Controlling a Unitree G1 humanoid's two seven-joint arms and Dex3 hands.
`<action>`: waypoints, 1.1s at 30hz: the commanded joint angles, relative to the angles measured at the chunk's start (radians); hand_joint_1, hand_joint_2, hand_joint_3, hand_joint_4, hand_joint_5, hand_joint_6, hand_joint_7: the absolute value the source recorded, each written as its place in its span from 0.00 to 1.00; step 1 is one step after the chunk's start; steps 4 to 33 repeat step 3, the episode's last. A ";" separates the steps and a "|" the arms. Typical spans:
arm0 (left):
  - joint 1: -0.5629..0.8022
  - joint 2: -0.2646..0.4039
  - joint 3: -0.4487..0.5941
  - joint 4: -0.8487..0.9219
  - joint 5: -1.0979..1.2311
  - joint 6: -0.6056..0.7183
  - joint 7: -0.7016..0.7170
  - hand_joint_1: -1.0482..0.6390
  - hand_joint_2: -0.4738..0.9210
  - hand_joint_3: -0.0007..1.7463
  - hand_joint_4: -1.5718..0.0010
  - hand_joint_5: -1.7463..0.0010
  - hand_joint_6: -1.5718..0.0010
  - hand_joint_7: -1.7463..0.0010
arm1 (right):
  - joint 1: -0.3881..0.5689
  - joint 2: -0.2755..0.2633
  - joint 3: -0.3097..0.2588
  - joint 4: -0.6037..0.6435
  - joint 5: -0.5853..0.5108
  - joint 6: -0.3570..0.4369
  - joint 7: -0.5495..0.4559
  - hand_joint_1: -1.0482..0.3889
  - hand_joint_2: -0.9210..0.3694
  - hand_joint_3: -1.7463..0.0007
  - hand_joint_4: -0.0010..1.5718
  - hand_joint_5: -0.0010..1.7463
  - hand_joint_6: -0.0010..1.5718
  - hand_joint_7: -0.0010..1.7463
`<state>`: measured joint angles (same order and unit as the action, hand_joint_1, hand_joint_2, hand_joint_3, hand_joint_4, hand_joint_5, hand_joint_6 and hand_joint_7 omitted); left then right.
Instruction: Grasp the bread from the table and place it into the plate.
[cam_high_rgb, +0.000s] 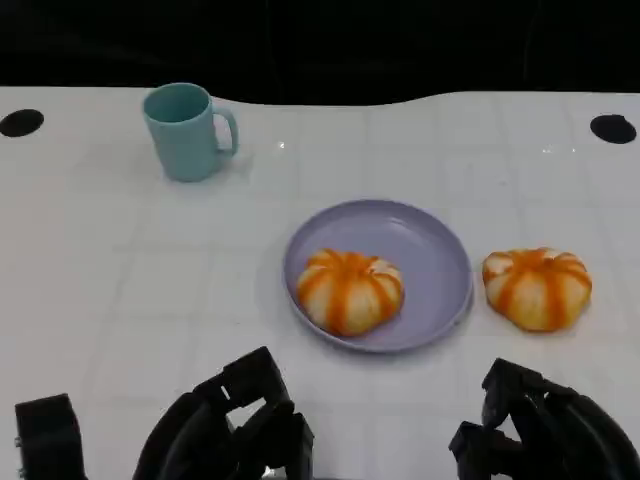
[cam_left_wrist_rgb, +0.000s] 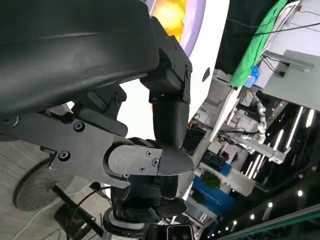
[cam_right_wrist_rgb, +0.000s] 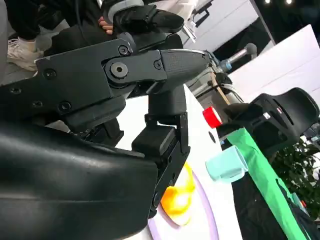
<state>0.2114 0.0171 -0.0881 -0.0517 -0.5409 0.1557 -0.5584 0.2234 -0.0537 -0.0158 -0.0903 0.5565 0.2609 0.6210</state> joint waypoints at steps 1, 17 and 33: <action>-0.013 0.009 0.012 0.007 -0.003 0.012 -0.016 0.26 1.00 0.17 0.43 0.00 0.59 0.00 | -0.008 -0.019 -0.014 0.008 -0.001 -0.009 0.005 0.20 0.00 0.87 0.55 0.96 0.49 0.85; -0.019 0.006 0.016 0.016 -0.007 0.017 -0.019 0.26 1.00 0.17 0.43 0.00 0.59 0.00 | -0.013 -0.017 -0.017 0.014 0.005 -0.009 0.009 0.21 0.00 0.87 0.55 0.96 0.49 0.85; -0.019 0.006 0.016 0.016 -0.007 0.017 -0.019 0.26 1.00 0.17 0.43 0.00 0.59 0.00 | -0.013 -0.017 -0.017 0.014 0.005 -0.009 0.009 0.21 0.00 0.87 0.55 0.96 0.49 0.85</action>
